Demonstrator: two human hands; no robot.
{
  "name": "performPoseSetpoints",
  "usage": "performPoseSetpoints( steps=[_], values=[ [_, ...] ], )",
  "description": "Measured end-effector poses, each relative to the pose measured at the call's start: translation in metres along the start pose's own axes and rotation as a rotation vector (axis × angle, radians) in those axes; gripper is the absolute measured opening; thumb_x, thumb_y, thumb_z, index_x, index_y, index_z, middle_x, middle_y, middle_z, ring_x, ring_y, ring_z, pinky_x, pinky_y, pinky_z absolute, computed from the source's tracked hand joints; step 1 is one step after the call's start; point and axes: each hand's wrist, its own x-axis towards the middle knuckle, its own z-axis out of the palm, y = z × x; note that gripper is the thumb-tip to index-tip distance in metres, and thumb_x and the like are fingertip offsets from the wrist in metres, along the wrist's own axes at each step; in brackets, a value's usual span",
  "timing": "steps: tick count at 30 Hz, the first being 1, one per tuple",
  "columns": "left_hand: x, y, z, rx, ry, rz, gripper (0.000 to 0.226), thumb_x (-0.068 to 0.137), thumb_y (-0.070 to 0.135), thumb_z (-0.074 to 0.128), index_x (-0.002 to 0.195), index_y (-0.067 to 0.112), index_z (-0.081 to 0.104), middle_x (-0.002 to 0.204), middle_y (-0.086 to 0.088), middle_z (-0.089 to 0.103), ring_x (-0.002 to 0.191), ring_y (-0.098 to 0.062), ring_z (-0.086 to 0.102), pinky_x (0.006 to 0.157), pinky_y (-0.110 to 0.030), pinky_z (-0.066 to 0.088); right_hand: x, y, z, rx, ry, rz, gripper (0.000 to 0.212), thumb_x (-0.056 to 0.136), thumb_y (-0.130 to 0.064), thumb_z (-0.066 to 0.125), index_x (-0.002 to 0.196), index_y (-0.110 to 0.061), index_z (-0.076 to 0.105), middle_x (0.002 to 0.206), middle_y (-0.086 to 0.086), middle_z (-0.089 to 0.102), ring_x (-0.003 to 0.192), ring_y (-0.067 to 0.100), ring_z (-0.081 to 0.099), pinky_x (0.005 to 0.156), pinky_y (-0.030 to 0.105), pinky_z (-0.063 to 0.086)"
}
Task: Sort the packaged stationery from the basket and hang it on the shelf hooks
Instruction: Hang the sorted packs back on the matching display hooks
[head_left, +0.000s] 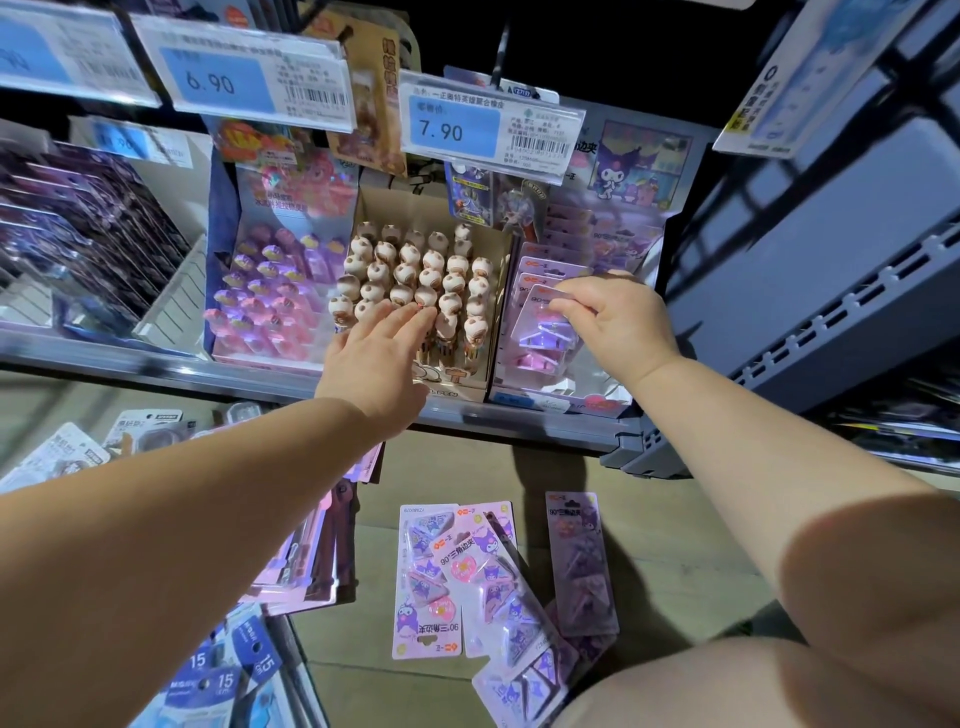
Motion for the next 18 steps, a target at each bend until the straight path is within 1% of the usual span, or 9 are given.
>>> performPoseSetpoints(
  steps=[2, 4, 6, 9, 11, 13, 15, 16, 18],
  values=[
    [0.0, 0.0, 0.0, -0.001, -0.005, -0.002, 0.081, 0.092, 0.031, 0.061, 0.155, 0.033, 0.011, 0.162, 0.01, 0.012, 0.15, -0.017, 0.003, 0.119, -0.045, 0.014, -0.003, -0.003, 0.004, -0.017, 0.061, -0.049, 0.021, 0.093, -0.024, 0.06, 0.098, -0.01, 0.075, 0.088, 0.01, 0.072, 0.089, 0.032, 0.062, 0.081, 0.037, 0.051],
    [-0.001, 0.0, -0.001, 0.001, -0.01, -0.006, 0.08, 0.092, 0.031, 0.06, 0.155, 0.034, 0.01, 0.162, 0.011, 0.012, 0.15, -0.016, 0.003, 0.119, -0.045, 0.014, -0.006, -0.005, 0.007, -0.065, 0.107, -0.107, 0.021, 0.091, -0.026, 0.058, 0.089, -0.011, 0.073, 0.076, 0.008, 0.069, 0.076, 0.031, 0.063, 0.072, 0.035, 0.051],
    [-0.001, -0.001, -0.001, 0.007, -0.013, -0.006, 0.08, 0.092, 0.032, 0.06, 0.155, 0.034, 0.01, 0.162, 0.011, 0.011, 0.15, -0.016, 0.003, 0.119, -0.044, 0.014, -0.005, -0.005, 0.01, -0.095, 0.137, -0.125, 0.02, 0.089, -0.025, 0.058, 0.087, -0.012, 0.074, 0.072, 0.007, 0.069, 0.071, 0.03, 0.063, 0.069, 0.032, 0.049],
    [-0.001, -0.001, -0.001, 0.012, -0.018, -0.005, 0.081, 0.092, 0.032, 0.06, 0.155, 0.034, 0.009, 0.163, 0.011, 0.01, 0.15, -0.016, 0.002, 0.119, -0.044, 0.013, -0.003, -0.006, 0.011, -0.097, 0.177, -0.139, 0.017, 0.086, -0.023, 0.062, 0.086, -0.012, 0.075, 0.07, 0.006, 0.07, 0.067, 0.029, 0.064, 0.065, 0.032, 0.05],
    [-0.001, -0.001, -0.002, 0.013, -0.021, -0.004, 0.081, 0.092, 0.031, 0.06, 0.155, 0.033, 0.009, 0.163, 0.011, 0.01, 0.15, -0.016, 0.002, 0.119, -0.044, 0.013, -0.004, -0.005, 0.012, -0.108, 0.146, -0.175, 0.019, 0.086, -0.023, 0.062, 0.09, -0.011, 0.076, 0.075, 0.007, 0.072, 0.069, 0.029, 0.066, 0.066, 0.032, 0.051],
    [-0.001, -0.001, -0.003, 0.01, -0.025, -0.004, 0.081, 0.092, 0.031, 0.06, 0.155, 0.033, 0.009, 0.163, 0.011, 0.01, 0.15, -0.016, 0.002, 0.119, -0.044, 0.013, -0.003, -0.003, 0.011, -0.098, 0.047, -0.153, 0.022, 0.091, -0.023, 0.06, 0.1, -0.011, 0.076, 0.089, 0.009, 0.074, 0.083, 0.031, 0.067, 0.075, 0.035, 0.051],
    [-0.001, -0.001, -0.004, 0.005, -0.029, -0.004, 0.081, 0.092, 0.03, 0.06, 0.155, 0.034, 0.01, 0.162, 0.011, 0.011, 0.15, -0.015, 0.002, 0.118, -0.044, 0.014, -0.001, 0.003, 0.01, -0.075, -0.035, -0.1, 0.023, 0.094, -0.023, 0.059, 0.109, -0.013, 0.073, 0.1, 0.01, 0.073, 0.096, 0.031, 0.064, 0.084, 0.036, 0.049],
    [-0.001, -0.001, -0.004, 0.004, -0.031, -0.005, 0.081, 0.091, 0.029, 0.06, 0.155, 0.034, 0.01, 0.162, 0.012, 0.011, 0.15, -0.015, 0.002, 0.118, -0.044, 0.014, -0.001, 0.005, 0.01, -0.073, -0.048, -0.103, 0.023, 0.094, -0.023, 0.059, 0.11, -0.014, 0.073, 0.102, 0.009, 0.072, 0.099, 0.031, 0.063, 0.086, 0.037, 0.048],
    [-0.001, -0.001, -0.004, 0.007, -0.034, -0.005, 0.081, 0.091, 0.029, 0.06, 0.155, 0.034, 0.01, 0.162, 0.012, 0.011, 0.15, -0.015, 0.002, 0.118, -0.044, 0.014, 0.0, 0.005, 0.009, -0.065, -0.036, -0.14, 0.022, 0.093, -0.023, 0.06, 0.108, -0.014, 0.074, 0.101, 0.009, 0.073, 0.1, 0.031, 0.063, 0.087, 0.038, 0.05]
  ],
)
